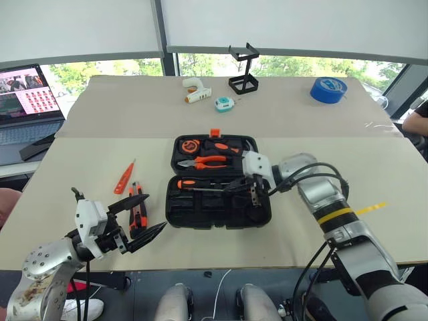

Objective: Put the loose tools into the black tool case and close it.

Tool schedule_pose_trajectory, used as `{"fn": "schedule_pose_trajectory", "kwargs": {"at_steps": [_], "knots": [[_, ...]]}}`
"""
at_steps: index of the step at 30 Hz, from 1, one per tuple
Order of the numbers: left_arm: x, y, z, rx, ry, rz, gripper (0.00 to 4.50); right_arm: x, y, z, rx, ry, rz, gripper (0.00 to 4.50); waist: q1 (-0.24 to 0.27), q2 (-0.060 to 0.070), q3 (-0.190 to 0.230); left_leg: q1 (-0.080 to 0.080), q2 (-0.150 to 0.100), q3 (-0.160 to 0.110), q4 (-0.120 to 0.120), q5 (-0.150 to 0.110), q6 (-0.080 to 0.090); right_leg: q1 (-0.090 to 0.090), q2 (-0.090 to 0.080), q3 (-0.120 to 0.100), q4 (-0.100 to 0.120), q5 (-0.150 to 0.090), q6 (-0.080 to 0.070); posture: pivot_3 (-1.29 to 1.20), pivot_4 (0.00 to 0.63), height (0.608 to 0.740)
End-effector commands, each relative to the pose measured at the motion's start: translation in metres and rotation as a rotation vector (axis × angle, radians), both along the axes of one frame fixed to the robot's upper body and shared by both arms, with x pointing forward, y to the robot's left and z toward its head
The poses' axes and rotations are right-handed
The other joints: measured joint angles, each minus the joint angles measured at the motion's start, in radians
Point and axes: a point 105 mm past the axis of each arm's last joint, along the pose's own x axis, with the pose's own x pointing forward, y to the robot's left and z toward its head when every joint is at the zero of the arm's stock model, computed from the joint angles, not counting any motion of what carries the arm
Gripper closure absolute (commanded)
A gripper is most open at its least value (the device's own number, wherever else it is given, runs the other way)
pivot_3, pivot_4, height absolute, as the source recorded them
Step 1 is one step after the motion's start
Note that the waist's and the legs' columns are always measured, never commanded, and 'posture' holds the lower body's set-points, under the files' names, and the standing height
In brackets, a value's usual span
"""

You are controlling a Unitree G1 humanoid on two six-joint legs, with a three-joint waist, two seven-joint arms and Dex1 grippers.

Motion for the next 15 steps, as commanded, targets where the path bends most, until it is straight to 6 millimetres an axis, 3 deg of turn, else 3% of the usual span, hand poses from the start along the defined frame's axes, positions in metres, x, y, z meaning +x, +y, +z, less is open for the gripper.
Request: {"fn": "schedule_pose_trajectory", "kwargs": {"at_steps": [1, 8, 10, 13, 15], "knots": [[0.0, -0.005, 0.01, 0.005, -0.043, -0.009, 0.0, 0.005, -0.002, -0.002, -0.04, -0.025, -0.01, 4.48, 0.0, 0.0, 0.0, 0.0, 0.0, 0.0, 0.0, 0.0, 0.0, 0.0, 0.0, 0.0, 0.0, 0.0, 0.0, 0.0, 0.15, 0.74], [0.006, -0.013, 0.021, 0.008, -0.058, -0.005, 0.0, 0.004, 0.008, -0.008, -0.057, 0.017, -0.003, 4.48, -0.001, -0.001, -0.001, 0.004, 0.0, -0.001, 0.0, 0.001, -0.002, 0.002, 0.0, 0.0, 0.004, 0.0, -0.001, 0.0, 0.15, 0.74], [0.003, -0.011, 0.022, -0.006, -0.051, 0.022, 0.0, 0.003, 0.013, 0.004, 0.03, 0.016, -0.004, 4.48, -0.004, -0.001, -0.001, 0.004, 0.001, -0.001, 0.0, 0.002, -0.003, 0.001, 0.001, 0.0, 0.004, 0.0, -0.002, 0.0, 0.15, 0.74], [-0.008, -0.005, 0.02, -0.009, -0.023, 0.052, 0.0, 0.0, 0.013, 0.041, 0.248, -0.015, -0.007, 4.48, -0.011, -0.001, 0.0, 0.002, 0.002, -0.001, 0.0, 0.002, -0.003, 0.0, 0.002, 0.001, 0.004, 0.0, -0.002, 0.0, 0.15, 0.74], [-0.015, 0.017, 0.019, -0.024, 0.018, 0.158, 0.0, -0.014, -0.017, 0.046, 0.245, 0.028, -0.015, 3.92, -0.007, -0.001, 0.0, 0.001, 0.003, -0.001, -0.001, 0.001, -0.003, -0.002, 0.001, 0.001, 0.004, 0.0, -0.002, 0.0, 0.15, 0.74]]}}
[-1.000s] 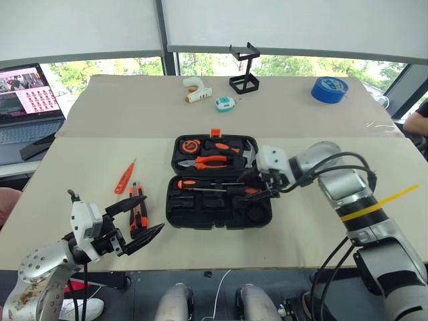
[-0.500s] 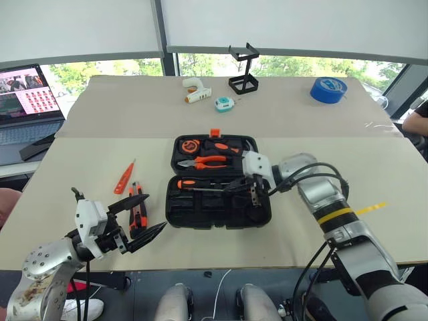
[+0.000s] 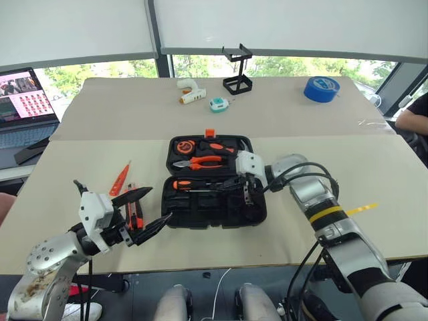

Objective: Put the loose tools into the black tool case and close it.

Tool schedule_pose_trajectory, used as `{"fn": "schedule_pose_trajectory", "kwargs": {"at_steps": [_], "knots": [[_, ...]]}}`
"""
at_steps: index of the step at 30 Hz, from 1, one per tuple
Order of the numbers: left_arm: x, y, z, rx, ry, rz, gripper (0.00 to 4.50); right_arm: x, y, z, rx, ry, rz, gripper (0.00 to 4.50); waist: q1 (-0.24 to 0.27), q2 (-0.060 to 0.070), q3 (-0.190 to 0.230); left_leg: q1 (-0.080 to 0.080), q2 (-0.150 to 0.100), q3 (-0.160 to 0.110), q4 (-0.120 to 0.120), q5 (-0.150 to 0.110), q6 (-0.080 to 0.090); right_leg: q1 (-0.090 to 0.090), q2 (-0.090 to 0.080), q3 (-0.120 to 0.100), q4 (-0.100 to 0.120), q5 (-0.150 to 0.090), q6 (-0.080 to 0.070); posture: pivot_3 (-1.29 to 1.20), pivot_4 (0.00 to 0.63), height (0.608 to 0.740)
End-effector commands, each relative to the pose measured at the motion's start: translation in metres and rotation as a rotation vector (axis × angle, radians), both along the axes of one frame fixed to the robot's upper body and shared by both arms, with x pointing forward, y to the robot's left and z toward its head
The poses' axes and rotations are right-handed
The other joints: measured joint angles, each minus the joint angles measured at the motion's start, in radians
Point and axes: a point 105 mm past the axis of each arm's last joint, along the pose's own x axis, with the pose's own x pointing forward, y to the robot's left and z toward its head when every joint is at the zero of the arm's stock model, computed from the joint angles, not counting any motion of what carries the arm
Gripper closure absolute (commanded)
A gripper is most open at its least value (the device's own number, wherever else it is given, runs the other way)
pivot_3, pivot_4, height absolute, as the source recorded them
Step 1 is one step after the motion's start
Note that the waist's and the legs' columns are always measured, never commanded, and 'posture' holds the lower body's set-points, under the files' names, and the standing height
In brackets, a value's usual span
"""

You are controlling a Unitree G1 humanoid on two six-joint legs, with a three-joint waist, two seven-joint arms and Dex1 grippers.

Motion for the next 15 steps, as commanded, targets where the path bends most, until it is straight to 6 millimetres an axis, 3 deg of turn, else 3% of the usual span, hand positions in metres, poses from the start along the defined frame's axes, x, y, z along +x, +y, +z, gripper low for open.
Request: {"fn": "schedule_pose_trajectory", "kwargs": {"at_steps": [1, 6, 11, 13, 15], "knots": [[-0.012, 0.029, 0.011, -0.015, 0.006, 0.143, 0.0, -0.016, -0.038, 0.035, 0.083, -0.017, -0.009, 3.81, 0.01, 0.0, 0.001, -0.001, 0.0, 0.0, 0.0, 0.0, 0.0, -0.001, -0.001, -0.001, 0.0, 0.0, 0.0, 0.0, 0.15, 0.74], [-0.032, 0.088, 0.005, -0.044, 0.031, 0.45, 0.0, -0.043, -0.078, 0.054, 0.298, -0.076, -0.053, 2.06, 0.016, -0.003, 0.0, 0.0, -0.002, 0.0, 0.0, -0.001, 0.001, 0.003, -0.006, -0.004, -0.005, 0.0, 0.0, 0.0, 0.15, 0.74], [-0.074, 0.166, -0.028, -0.068, 0.156, 0.85, 0.0, -0.058, -0.126, 0.038, 0.391, -0.177, -0.256, 0.32, 0.01, -0.004, 0.0, 0.001, -0.002, 0.0, 0.0, -0.002, 0.002, 0.003, -0.005, -0.003, -0.004, -0.001, 0.0, 0.0, 0.15, 0.74], [-0.083, 0.183, -0.033, -0.109, 0.196, 0.967, 0.0, -0.063, -0.135, 0.034, 0.413, -0.193, -0.293, 0.06, 0.011, -0.005, 0.001, 0.001, -0.003, 0.0, 0.0, -0.002, 0.002, 0.003, -0.005, -0.004, -0.004, -0.002, 0.0, 0.0, 0.15, 0.74], [-0.081, 0.182, -0.028, -0.173, 0.208, 0.973, 0.0, -0.081, -0.141, 0.027, 0.439, -0.082, -0.254, 0.06, 0.011, -0.006, 0.001, 0.001, -0.003, 0.0, 0.0, -0.002, 0.002, 0.003, -0.005, -0.003, -0.004, -0.002, 0.0, 0.0, 0.15, 0.74]]}}
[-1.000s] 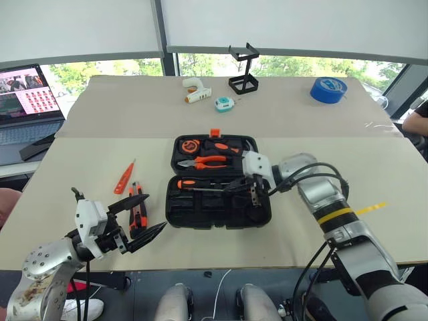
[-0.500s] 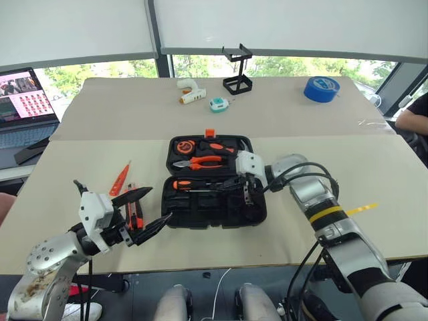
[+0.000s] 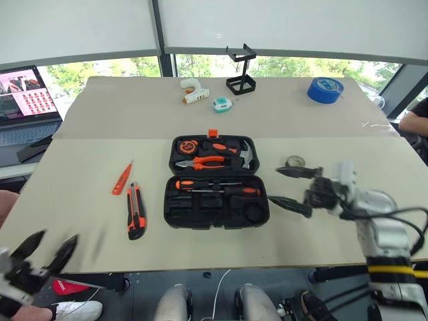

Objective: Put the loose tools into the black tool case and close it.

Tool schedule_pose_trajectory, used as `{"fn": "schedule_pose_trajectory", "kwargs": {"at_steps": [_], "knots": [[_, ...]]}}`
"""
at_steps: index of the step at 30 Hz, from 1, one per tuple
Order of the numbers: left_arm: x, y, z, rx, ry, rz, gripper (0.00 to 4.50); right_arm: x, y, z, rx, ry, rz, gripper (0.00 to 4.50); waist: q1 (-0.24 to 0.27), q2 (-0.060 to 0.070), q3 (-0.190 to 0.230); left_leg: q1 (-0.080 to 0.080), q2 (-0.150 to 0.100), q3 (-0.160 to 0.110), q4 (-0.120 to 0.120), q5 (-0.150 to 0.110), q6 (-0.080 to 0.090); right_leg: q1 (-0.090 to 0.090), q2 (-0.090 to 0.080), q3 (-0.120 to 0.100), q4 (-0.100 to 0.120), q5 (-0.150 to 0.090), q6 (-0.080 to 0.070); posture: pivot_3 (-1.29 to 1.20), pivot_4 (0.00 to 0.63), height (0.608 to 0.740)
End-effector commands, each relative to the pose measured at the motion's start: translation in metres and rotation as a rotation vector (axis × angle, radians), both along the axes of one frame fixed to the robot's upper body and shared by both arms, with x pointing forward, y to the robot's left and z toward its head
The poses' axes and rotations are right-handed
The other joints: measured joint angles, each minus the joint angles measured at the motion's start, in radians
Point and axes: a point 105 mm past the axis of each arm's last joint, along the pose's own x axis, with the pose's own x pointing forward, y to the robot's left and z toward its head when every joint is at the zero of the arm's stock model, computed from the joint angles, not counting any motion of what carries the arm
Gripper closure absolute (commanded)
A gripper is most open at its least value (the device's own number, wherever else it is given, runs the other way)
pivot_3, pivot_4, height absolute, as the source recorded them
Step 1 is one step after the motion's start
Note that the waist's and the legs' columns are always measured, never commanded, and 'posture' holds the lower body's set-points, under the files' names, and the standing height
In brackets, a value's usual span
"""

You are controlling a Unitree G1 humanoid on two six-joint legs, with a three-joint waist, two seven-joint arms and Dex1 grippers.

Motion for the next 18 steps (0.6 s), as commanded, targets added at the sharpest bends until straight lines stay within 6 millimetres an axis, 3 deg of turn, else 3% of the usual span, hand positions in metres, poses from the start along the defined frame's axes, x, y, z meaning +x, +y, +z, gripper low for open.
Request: {"fn": "schedule_pose_trajectory", "kwargs": {"at_steps": [1, 4, 7, 13, 18], "knots": [[0.006, 0.002, 0.019, -0.066, -0.056, 0.039, 0.0, -0.023, -0.008, 0.015, 0.075, -0.022, 0.056, 0.06, 0.003, -0.001, 0.0, 0.0, 0.0, 0.0, 0.0, 0.0, 0.0, 0.0, 0.0, 0.0, 0.0, 0.0, 0.0, 0.0, 0.15, 0.74], [0.029, -0.01, 0.033, -0.098, -0.069, -0.039, 0.0, -0.027, -0.005, 0.022, 0.099, -0.069, 0.046, 0.06, 0.01, -0.005, 0.001, 0.001, 0.0, 0.0, 0.0, 0.0, 0.0, 0.001, -0.002, 0.0, 0.001, 0.0, 0.0, 0.0, 0.15, 0.74], [0.077, -0.034, 0.044, -0.055, 0.004, -0.193, 0.0, -0.025, 0.009, 0.037, 0.14, -0.129, 0.058, 0.06, 0.021, -0.005, 0.001, 0.002, 0.0, -0.001, 0.0, 0.001, -0.002, 0.001, -0.001, 0.0, 0.002, 0.0, -0.001, 0.0, 0.15, 0.74], [0.16, -0.047, 0.044, 0.047, 0.162, -0.239, 0.0, -0.016, 0.035, 0.049, 0.156, -0.166, 0.108, 0.06, 0.016, -0.005, 0.001, 0.002, -0.001, 0.0, 0.0, 0.003, -0.003, 0.001, 0.002, 0.001, 0.004, 0.003, -0.001, 0.0, 0.15, 0.74], [0.213, -0.062, 0.035, 0.093, 0.238, -0.264, 0.0, -0.014, 0.044, 0.053, 0.158, -0.185, 0.13, 0.06, 0.014, -0.006, 0.002, -0.001, 0.001, -0.001, 0.0, 0.003, -0.004, -0.002, 0.007, 0.001, 0.003, 0.003, -0.001, 0.0, 0.15, 0.74]]}}
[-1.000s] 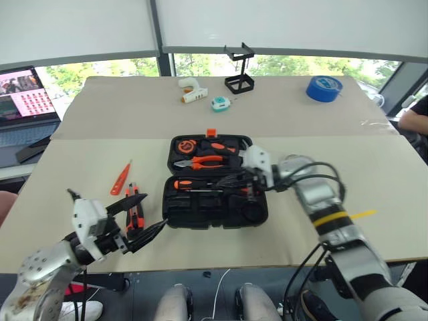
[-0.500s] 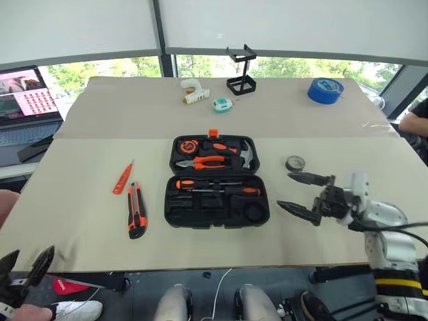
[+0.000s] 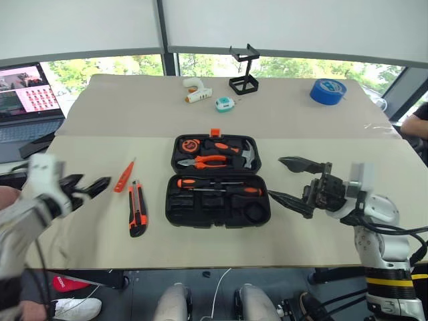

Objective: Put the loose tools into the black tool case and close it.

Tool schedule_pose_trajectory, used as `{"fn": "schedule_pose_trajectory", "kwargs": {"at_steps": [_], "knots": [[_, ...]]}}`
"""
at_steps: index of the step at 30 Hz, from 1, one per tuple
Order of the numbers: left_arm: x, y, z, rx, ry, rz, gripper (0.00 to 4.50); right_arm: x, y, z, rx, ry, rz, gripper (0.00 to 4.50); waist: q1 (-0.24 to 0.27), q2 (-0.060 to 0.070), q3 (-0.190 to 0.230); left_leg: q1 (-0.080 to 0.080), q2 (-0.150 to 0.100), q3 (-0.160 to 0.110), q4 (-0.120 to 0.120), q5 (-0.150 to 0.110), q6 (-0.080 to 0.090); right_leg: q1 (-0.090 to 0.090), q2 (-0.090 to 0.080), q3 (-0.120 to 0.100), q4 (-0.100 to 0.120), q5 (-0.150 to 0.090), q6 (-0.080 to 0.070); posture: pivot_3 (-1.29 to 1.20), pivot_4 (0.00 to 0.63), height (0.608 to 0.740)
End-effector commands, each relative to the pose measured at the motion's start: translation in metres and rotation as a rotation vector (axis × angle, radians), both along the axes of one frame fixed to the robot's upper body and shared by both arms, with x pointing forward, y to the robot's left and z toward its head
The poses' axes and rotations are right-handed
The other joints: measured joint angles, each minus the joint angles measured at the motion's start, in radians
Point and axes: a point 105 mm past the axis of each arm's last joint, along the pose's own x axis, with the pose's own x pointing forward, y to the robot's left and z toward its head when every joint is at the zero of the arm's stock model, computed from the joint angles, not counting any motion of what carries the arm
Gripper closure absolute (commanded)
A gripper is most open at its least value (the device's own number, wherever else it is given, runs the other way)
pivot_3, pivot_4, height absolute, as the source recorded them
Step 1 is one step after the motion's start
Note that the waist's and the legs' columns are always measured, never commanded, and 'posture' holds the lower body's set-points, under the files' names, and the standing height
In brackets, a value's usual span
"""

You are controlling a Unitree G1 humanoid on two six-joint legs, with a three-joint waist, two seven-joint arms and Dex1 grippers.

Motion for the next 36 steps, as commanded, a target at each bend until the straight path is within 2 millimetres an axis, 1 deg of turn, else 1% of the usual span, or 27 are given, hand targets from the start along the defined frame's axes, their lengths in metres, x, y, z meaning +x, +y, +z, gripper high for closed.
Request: {"fn": "schedule_pose_trajectory", "kwargs": {"at_steps": [1, 4, 7, 8, 10, 12, 13, 15, 16, 17, 21, 22, 23, 25, 27, 28, 29, 30, 31, 32, 33, 34, 36], "knots": [[0.026, -0.004, -0.009, 0.057, 0.046, -0.008, 0.0, -0.001, 0.002, 0.01, -0.003, -0.047, -0.003, 0.06, -0.003, 0.0, 0.0, 0.0, 0.0, 0.0, 0.0, 0.0, 0.0, 0.0, 0.0, 0.0, 0.0, 0.0, 0.0, 0.0, 0.15, 0.74], [0.042, -0.008, -0.017, 0.087, 0.063, -0.019, 0.0, -0.002, 0.002, 0.009, -0.003, -0.054, -0.012, 0.06, -0.003, 0.0, 0.0, -0.001, 0.001, 0.001, 0.0, -0.001, -0.001, -0.001, 0.002, 0.001, -0.001, 0.0, 0.0, 0.0, 0.15, 0.74], [0.059, -0.012, -0.02, 0.052, 0.045, 0.014, 0.0, -0.005, 0.003, 0.006, -0.004, -0.049, -0.016, 0.06, 0.0, 0.0, 0.0, -0.001, 0.001, 0.003, 0.0, -0.001, -0.001, -0.001, 0.002, 0.001, -0.001, 0.0, 0.0, 0.0, 0.15, 0.74], [0.062, -0.013, -0.022, 0.045, 0.045, 0.012, 0.0, -0.006, 0.003, 0.006, -0.004, -0.048, -0.017, 0.06, 0.001, 0.0, 0.0, -0.001, 0.001, 0.003, 0.0, -0.001, -0.002, 0.0, 0.002, 0.0, 0.0, 0.0, 0.0, 0.0, 0.15, 0.74], [0.062, -0.024, -0.032, 0.038, 0.091, -0.031, 0.0, -0.008, 0.004, 0.005, -0.004, -0.046, -0.019, 0.06, 0.003, 0.0, 0.0, -0.001, 0.001, 0.004, 0.0, -0.001, -0.002, 0.0, 0.002, 0.0, 0.0, 0.0, 0.0, 0.0, 0.15, 0.74], [0.06, -0.029, -0.04, 0.072, 0.121, -0.06, 0.5, -0.01, 0.004, 0.005, -0.005, -0.044, -0.02, 0.0, 0.006, 0.0, 0.0, 0.0, 0.0, 0.005, 0.0, 0.0, -0.002, 0.001, 0.002, 0.001, 0.001, 0.0, 0.0, 0.0, 0.15, 0.74], [0.058, -0.032, -0.042, 0.083, 0.131, -0.086, 0.64, -0.01, 0.003, 0.005, -0.005, -0.045, -0.022, 0.0, 0.008, 0.0, 0.0, 0.0, 0.0, 0.005, 0.001, 0.0, -0.002, 0.001, 0.002, 0.001, 0.001, 0.0, 0.0, 0.0, 0.15, 0.74], [0.058, -0.029, -0.041, 0.097, 0.116, -0.063, 1.45, -0.011, 0.003, 0.006, -0.004, -0.048, -0.025, 0.0, 0.01, 0.0, 0.0, 0.0, 0.0, 0.005, 0.001, 0.0, -0.002, 0.001, 0.002, 0.001, 0.001, 0.0, 0.0, 0.0, 0.15, 0.74], [0.057, -0.028, -0.042, 0.093, 0.123, -0.055, 1.69, -0.011, 0.002, 0.007, -0.005, -0.051, -0.028, 0.0, 0.011, 0.0, 0.0, 0.0, 0.0, 0.004, 0.001, 0.0, -0.002, 0.001, 0.002, 0.001, 0.001, 0.0, 0.0, 0.0, 0.15, 0.74], [0.056, -0.027, -0.042, 0.091, 0.127, -0.048, 2.13, -0.011, 0.001, 0.008, -0.005, -0.054, -0.031, 0.0, 0.012, 0.0, 0.0, 0.0, 0.0, 0.004, 0.001, 0.0, -0.002, 0.001, 0.001, 0.001, 0.001, 0.0, 0.0, 0.0, 0.15, 0.74], [0.047, -0.022, -0.046, 0.081, 0.137, -0.047, 3.47, -0.012, 0.0, 0.006, -0.017, -0.045, -0.03, 0.0, 0.011, 0.0, 0.0, 0.001, 0.0, 0.003, 0.001, 0.0, -0.002, 0.001, 0.001, 0.001, 0.001, 0.0, 0.0, 0.0, 0.15, 0.74], [0.047, -0.021, -0.045, 0.076, 0.121, -0.044, 3.84, -0.012, 0.0, 0.006, -0.023, -0.042, -0.025, 0.0, 0.01, 0.0, 0.0, 0.001, 0.0, 0.002, 0.001, 0.0, -0.002, 0.001, 0.001, 0.001, 0.001, 0.0, 0.0, 0.0, 0.15, 0.74], [0.046, -0.021, -0.042, 0.068, 0.102, -0.043, 4.1, -0.013, -0.001, 0.005, -0.027, -0.039, -0.022, 0.0, 0.01, 0.0, 0.0, 0.001, 0.0, 0.001, 0.001, 0.0, -0.002, 0.001, 0.001, 0.001, 0.002, 0.0, 0.0, 0.0, 0.15, 0.74], [0.045, -0.02, -0.027, 0.09, -0.001, -0.086, 4.09, -0.011, -0.002, 0.006, -0.032, -0.037, -0.022, 0.0, 0.009, 0.0, 0.0, 0.001, 0.0, 0.001, 0.001, 0.0, -0.002, 0.001, 0.001, 0.001, 0.002, 0.0, 0.0, 0.0, 0.15, 0.74], [0.043, -0.018, 0.001, 0.17, -0.132, -0.192, 4.09, -0.01, -0.004, 0.008, -0.045, -0.033, -0.02, 0.0, 0.006, 0.0, 0.0, 0.001, 0.001, 0.0, 0.001, 0.0, -0.002, 0.001, 0.001, 0.002, 0.002, 0.0, 0.0, 0.0, 0.15, 0.74], [0.041, -0.021, 0.014, 0.213, -0.186, -0.257, 4.09, -0.01, -0.005, 0.008, -0.052, -0.031, -0.02, 0.0, 0.005, 0.0, 0.0, 0.001, 0.001, 0.0, 0.001, 0.0, -0.002, 0.0, 0.001, 0.002, 0.002, 0.0, 0.0, 0.0, 0.15, 0.74], [0.04, -0.024, 0.022, 0.239, -0.22, -0.301, 4.09, -0.01, -0.006, 0.009, -0.056, -0.03, -0.019, 0.0, 0.006, -0.002, 0.001, 0.0, 0.001, 0.0, 0.001, 0.0, -0.002, 0.0, 0.001, 0.001, 0.002, 0.0, 0.0, 0.0, 0.15, 0.74], [0.037, -0.034, 0.033, 0.285, -0.251, -0.394, 4.09, -0.01, -0.008, 0.009, -0.062, -0.027, -0.022, 0.0, 0.007, -0.003, 0.002, 0.0, 0.001, 0.001, 0.001, 0.0, -0.003, -0.001, 0.002, 0.001, 0.002, 0.0, 0.0, 0.0, 0.15, 0.74], [0.031, -0.051, 0.041, 0.293, -0.261, -0.53, 4.09, -0.009, -0.011, 0.009, -0.067, -0.024, -0.029, 0.0, 0.007, -0.003, 0.002, -0.001, 0.002, 0.001, 0.001, 0.0, -0.003, -0.001, 0.002, 0.0, 0.002, 0.0, -0.001, 0.0, 0.15, 0.74], [0.025, -0.063, 0.046, 0.294, -0.263, -0.624, 4.09, -0.009, -0.012, 0.01, -0.071, -0.022, -0.033, 0.0, 0.01, -0.004, 0.002, -0.001, 0.002, 0.001, 0.001, 0.0, -0.003, -0.001, 0.002, 0.0, 0.001, 0.0, -0.001, 0.0, 0.15, 0.74], [0.02, -0.072, 0.047, 0.302, -0.243, -0.694, 4.09, -0.009, -0.014, 0.01, -0.073, -0.02, -0.037, 0.0, 0.014, -0.003, 0.002, -0.001, 0.001, 0.001, 0.001, 0.0, -0.003, 0.0, 0.001, 0.0, 0.001, 0.0, -0.001, 0.0, 0.15, 0.74], [0.01, -0.09, 0.047, 0.314, -0.217, -0.832, 4.09, -0.01, -0.016, 0.009, -0.076, -0.016, -0.041, 0.0, 0.017, -0.003, 0.002, -0.001, 0.0, 0.002, 0.001, 0.0, -0.003, 0.0, 0.0, 0.0, 0.0, 0.0, 0.0, 0.0, 0.15, 0.74], [-0.007, -0.119, 0.044, 0.329, -0.172, -1.035, 4.09, -0.012, -0.018, 0.008, -0.08, -0.002, -0.044, 0.0, 0.019, -0.003, 0.002, -0.001, 0.0, 0.005, 0.001, 0.0, -0.002, 0.001, -0.001, 0.0, -0.001, 0.0, 0.0, 0.0, 0.15, 0.74]]}}
